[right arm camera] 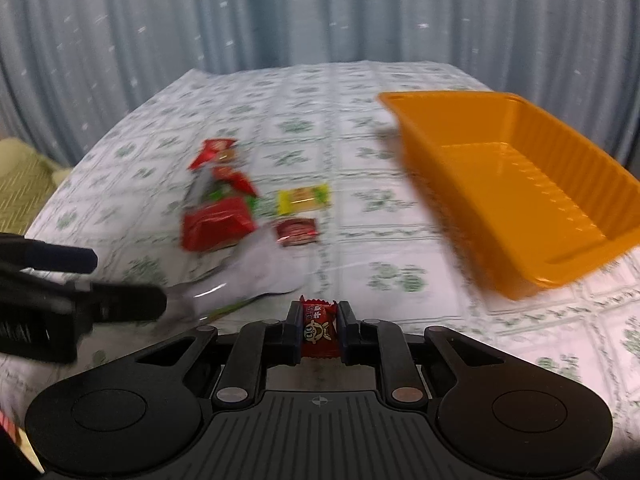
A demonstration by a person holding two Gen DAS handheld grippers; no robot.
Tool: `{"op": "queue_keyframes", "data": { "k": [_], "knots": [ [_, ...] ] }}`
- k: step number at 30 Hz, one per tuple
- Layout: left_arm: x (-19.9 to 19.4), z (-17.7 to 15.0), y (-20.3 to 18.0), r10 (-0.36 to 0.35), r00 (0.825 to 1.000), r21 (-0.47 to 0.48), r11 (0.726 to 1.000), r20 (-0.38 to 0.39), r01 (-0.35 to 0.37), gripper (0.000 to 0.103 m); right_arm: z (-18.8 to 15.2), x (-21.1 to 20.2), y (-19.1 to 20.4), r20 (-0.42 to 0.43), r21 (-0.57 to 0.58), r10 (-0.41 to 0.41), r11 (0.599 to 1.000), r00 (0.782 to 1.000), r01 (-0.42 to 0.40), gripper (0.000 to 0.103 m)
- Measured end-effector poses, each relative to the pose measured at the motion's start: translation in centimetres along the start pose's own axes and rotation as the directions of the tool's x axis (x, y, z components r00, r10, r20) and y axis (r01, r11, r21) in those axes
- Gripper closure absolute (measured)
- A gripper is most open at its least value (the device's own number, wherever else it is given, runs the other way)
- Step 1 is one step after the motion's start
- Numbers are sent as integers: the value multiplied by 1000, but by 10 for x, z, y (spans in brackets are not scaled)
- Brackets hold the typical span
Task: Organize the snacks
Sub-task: 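Grasp the small red candy with the right tool while the left tool grasps the white packet, then carry both snacks over the orange tray and open both tools to drop them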
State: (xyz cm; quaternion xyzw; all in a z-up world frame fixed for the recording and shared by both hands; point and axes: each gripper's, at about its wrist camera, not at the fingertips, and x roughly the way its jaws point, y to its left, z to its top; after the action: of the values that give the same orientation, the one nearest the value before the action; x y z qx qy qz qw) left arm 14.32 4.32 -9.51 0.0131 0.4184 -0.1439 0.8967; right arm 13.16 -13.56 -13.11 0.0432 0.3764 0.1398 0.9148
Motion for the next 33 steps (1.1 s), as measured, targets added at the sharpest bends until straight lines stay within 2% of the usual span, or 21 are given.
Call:
{"op": "queue_keyframes", "data": {
  "k": [1,4,8,9,12,16,21,27,33],
  "knots": [
    [3,2,-5,-6,1000,40,999,1,6,20,0,-1,-4,2,10,-8,1000,1000,8,86],
    [13,6,-15,-39,999,129,991,-8,40,32,1,-4,-15,5,36,-25,999,1000,25,86],
    [32,10,-31,-33,999,238,970,-41,42,63,0,-6,-22,2,58,-35,998,999,34,86],
    [35,10,-35,-26,999,262,964,-48,37,68,0,-6,-22,2,60,-36,998,999,35,86],
    [43,9,-44,-14,998,335,941,-66,35,72,0,-7,-24,1,65,-35,997,999,34,86],
    [51,6,-50,13,996,374,927,-87,20,76,-1,-7,-26,1,72,-33,997,999,33,86],
    [47,4,-49,31,995,319,948,-91,0,79,-1,-10,-26,7,76,-26,997,1000,26,86],
    [34,0,-47,10,997,179,984,-79,4,79,1,-21,-24,31,77,-19,997,999,16,86],
    [13,6,-49,-15,999,43,999,-40,16,79,5,-37,-26,62,84,-15,996,998,9,86]
  ]
}}
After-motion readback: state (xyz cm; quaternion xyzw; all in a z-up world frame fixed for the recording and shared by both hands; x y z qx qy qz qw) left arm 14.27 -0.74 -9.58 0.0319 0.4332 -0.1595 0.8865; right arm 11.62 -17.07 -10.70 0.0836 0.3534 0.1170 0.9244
